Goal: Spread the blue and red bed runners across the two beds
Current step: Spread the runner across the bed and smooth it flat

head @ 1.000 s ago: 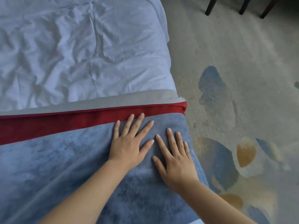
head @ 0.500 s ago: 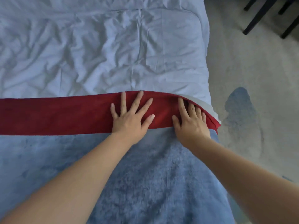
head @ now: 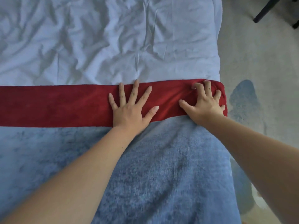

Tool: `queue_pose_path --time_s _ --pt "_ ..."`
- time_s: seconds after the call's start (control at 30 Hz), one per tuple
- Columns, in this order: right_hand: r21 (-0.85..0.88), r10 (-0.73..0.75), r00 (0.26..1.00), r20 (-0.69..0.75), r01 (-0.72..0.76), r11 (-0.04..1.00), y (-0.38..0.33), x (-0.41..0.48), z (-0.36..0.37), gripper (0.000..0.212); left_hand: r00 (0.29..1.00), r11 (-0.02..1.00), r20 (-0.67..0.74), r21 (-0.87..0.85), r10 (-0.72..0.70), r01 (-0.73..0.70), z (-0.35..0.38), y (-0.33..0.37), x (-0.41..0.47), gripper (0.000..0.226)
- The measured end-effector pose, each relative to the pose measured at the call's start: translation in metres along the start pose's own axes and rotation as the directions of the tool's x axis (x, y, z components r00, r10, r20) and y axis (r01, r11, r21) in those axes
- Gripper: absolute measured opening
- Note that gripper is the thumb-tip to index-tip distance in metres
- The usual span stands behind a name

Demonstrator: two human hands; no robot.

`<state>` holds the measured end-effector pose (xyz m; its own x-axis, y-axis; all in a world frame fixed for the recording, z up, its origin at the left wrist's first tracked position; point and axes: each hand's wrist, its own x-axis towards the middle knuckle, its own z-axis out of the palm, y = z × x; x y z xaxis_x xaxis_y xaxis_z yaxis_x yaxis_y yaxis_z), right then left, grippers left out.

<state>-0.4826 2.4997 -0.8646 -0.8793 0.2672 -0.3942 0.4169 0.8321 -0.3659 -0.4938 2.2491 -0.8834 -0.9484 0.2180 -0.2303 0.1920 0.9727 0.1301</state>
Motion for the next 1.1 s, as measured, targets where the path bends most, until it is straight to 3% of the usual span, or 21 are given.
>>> queue_pose_path --time_s 0.2,0.4,0.7,0.8,0.97,1.1 --pt "-0.111 0.036 0.986 0.165 -0.017 0.994 0.007 -0.002 -0.007 0.077 0.999 0.999 -0.021 -0.005 0.043 -0.043 0.003 0.0 -0.034 0.076" --pt "-0.224 -0.151 0.988 -0.025 0.141 0.964 0.034 -0.101 0.043 0.069 0.995 0.995 -0.011 -0.017 0.101 -0.101 0.014 0.001 -0.098 0.075" --pt "-0.142 -0.339 0.941 -0.011 0.334 0.932 0.071 -0.299 0.11 0.068 0.903 0.903 0.007 -0.012 0.43 -0.43 0.048 0.024 -0.255 0.074" --pt "-0.105 -0.34 0.94 -0.024 0.336 0.936 0.083 -0.336 0.119 0.069 0.888 0.888 0.011 -0.015 0.459 -0.459 0.06 0.031 -0.293 0.076" --pt "0.018 -0.466 0.885 0.02 0.466 0.885 0.108 -0.356 0.118 0.078 0.858 0.858 0.042 0.006 0.513 -0.513 0.065 0.036 -0.322 0.087" --pt "0.091 -0.503 0.858 -0.106 0.513 0.854 0.121 -0.349 0.116 0.021 0.833 0.832 0.071 0.049 0.549 -0.553 0.071 0.036 -0.324 0.064"
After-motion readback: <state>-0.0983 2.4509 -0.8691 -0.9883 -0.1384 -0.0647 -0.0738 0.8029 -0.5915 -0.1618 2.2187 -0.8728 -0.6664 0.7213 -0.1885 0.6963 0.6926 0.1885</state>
